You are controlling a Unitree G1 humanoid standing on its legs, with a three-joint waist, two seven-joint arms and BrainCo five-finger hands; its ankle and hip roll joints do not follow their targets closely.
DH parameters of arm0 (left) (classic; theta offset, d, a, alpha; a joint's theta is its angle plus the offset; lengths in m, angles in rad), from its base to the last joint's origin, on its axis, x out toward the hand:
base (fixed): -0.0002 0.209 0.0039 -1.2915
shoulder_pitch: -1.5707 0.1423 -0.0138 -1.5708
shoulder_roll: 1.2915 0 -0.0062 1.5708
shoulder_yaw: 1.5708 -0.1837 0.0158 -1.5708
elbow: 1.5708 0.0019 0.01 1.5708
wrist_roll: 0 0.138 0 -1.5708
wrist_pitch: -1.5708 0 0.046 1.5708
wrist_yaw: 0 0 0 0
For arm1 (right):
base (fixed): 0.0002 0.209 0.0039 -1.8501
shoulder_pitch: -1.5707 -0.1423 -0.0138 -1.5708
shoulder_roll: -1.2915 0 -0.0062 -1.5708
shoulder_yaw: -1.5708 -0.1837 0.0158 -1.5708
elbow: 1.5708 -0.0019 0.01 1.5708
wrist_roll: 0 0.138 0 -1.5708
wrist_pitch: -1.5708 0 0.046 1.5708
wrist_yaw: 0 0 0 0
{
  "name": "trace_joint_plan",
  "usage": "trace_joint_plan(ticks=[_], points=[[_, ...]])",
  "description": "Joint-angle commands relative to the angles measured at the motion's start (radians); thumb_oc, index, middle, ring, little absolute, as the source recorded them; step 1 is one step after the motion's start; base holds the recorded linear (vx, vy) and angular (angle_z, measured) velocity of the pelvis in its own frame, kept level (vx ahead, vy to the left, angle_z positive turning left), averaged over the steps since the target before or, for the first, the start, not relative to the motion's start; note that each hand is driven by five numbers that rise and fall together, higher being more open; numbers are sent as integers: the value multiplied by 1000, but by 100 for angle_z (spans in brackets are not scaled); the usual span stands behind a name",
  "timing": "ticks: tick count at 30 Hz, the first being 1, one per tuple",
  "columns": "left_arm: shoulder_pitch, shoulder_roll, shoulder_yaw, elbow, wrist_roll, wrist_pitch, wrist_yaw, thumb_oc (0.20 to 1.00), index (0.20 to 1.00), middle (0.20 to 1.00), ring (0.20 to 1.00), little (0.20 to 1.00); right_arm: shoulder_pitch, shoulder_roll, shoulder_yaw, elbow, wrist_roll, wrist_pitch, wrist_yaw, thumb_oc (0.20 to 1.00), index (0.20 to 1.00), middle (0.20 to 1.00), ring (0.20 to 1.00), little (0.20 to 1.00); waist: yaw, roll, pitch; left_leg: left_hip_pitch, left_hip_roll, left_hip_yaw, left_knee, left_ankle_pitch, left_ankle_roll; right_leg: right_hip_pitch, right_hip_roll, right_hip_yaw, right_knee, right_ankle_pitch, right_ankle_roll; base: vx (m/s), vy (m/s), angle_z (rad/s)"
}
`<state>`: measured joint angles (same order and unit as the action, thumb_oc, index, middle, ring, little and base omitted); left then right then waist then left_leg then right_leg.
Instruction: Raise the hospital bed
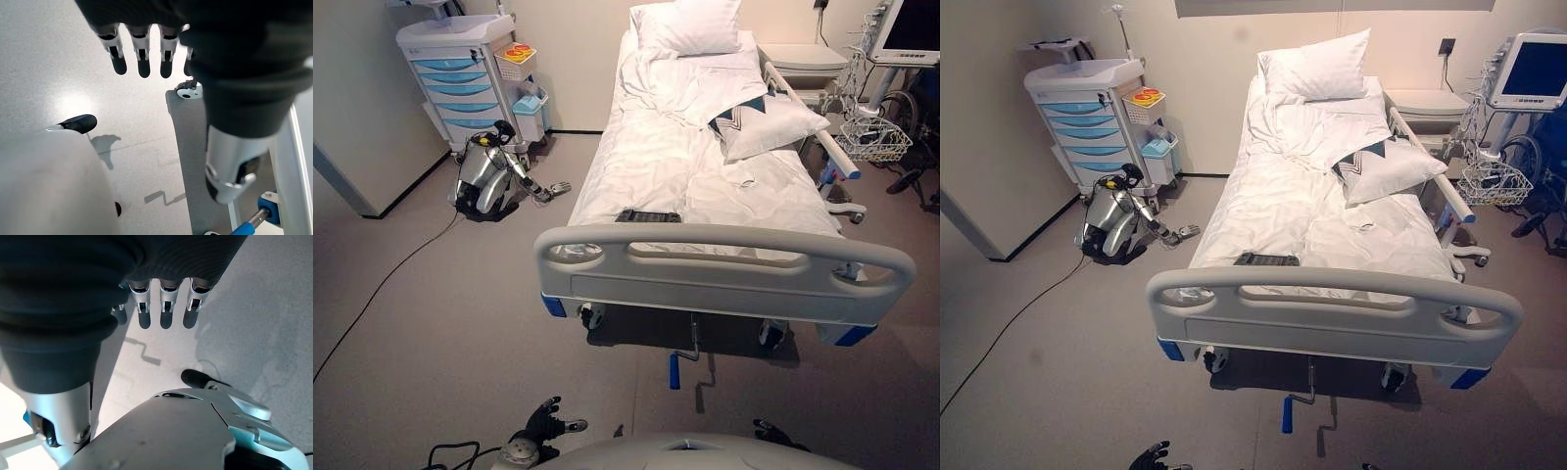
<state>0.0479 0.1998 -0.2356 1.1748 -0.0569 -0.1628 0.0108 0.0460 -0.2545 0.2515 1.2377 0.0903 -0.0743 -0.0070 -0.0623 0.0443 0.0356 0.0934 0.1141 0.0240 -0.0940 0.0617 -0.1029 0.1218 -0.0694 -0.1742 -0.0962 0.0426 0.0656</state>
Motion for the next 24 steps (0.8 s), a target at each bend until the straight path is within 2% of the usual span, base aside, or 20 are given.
trace_joint_plan(ticks=[1, 24], points=[[-90, 14, 2, 51, -26, -14, -26, 1000, 1000, 1000, 1000, 1000, -68, 20, 20, 22, 16, -15, 5, 1000, 1000, 1000, 1000, 1000, 8, -73, 35, 72, -61, 15, 23, -74, 39, 31, -60, 7, 15, -7, 99, 0, 0, 0], [-88, 15, 13, 51, -33, -24, -5, 1000, 1000, 1000, 1000, 1000, -67, 22, 15, 23, 25, -16, 5, 1000, 1000, 1000, 1000, 1000, -3, -70, 40, 68, -58, 20, 22, -73, 38, 23, -54, 14, 16, -9, 96, -1, -1, 0]])
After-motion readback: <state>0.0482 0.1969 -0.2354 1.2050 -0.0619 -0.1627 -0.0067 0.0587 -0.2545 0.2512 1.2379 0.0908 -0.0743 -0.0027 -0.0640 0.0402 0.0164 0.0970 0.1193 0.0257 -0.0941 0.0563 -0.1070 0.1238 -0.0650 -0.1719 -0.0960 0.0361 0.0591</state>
